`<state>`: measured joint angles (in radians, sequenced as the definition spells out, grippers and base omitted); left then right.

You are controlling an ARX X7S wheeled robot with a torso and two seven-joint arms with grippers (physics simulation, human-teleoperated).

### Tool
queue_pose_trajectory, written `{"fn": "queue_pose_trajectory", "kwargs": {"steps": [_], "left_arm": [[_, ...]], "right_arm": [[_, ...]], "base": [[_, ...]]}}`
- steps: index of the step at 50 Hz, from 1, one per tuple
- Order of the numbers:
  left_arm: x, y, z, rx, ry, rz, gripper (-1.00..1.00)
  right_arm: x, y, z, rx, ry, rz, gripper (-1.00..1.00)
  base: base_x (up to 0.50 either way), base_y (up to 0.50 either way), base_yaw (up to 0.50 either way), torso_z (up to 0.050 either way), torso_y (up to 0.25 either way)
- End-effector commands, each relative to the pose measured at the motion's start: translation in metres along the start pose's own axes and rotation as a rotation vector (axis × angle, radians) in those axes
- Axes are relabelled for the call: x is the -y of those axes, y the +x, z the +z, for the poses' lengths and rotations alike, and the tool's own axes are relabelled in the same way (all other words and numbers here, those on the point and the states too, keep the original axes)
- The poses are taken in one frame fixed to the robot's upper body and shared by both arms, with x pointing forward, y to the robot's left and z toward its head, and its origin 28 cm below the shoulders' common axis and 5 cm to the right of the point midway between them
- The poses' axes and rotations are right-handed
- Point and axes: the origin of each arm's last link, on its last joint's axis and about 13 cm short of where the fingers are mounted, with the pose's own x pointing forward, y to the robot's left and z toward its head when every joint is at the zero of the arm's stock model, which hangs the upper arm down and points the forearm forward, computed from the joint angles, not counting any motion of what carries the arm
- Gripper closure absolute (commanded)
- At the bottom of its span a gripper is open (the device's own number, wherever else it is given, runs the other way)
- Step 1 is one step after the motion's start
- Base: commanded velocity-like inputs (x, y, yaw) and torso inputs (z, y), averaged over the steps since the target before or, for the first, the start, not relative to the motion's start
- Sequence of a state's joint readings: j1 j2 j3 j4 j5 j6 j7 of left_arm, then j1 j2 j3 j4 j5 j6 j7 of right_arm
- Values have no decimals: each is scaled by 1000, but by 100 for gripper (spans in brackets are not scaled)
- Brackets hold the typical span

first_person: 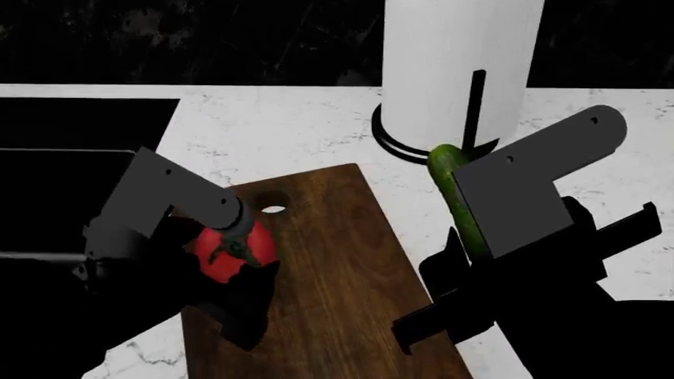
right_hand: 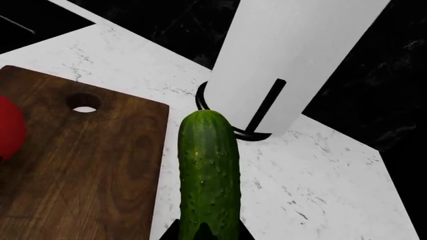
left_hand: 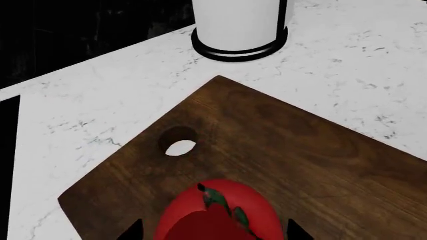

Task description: Pick the vegetables from the sink and place them on the cutting board.

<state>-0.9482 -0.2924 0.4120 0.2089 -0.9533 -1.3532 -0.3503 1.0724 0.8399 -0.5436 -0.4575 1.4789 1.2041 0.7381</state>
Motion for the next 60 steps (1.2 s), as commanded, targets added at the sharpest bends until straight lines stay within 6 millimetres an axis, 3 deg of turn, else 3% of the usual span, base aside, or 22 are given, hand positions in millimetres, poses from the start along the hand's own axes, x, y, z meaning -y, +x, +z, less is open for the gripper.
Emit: {"fn": "queue_pose_trajectory", "kwargs": {"steps": [1, 9, 16, 27, 28, 36, 47, 60], "left_arm": [[2, 4, -10, -43, 21, 12, -100], [3, 0, -6, -28, 34, 0, -100], [3, -17, 16, 70, 27, -6, -100], [2, -33, 31, 156, 21, 15, -100], [1, -38, 36, 229, -9, 19, -100], [-8, -48, 43, 297, 10, 146, -100], [-14, -63, 50, 378, -68, 225, -100], [-17, -73, 53, 423, -131, 267, -100]], "right_arm": [[1, -1, 1, 10, -8, -8, 100], [0, -1, 1, 7, -11, -6, 100], [0, -3, 1, 7, -14, -4, 100], [-1, -3, 0, 3, -13, 2, 100], [-3, -1, -1, -9, -17, 9, 100], [-10, 0, 7, -99, -32, 73, 100], [-16, 17, 33, -183, 40, 219, 100], [-29, 51, 30, -255, 80, 288, 100]], "base": [[0, 0, 0, 0, 0], [0, 0, 0, 0, 0], [0, 0, 0, 0, 0], [0, 0, 0, 0, 0], [0, 0, 0, 0, 0], [0, 0, 0, 0, 0], [0, 0, 0, 0, 0], [0, 0, 0, 0, 0]]}}
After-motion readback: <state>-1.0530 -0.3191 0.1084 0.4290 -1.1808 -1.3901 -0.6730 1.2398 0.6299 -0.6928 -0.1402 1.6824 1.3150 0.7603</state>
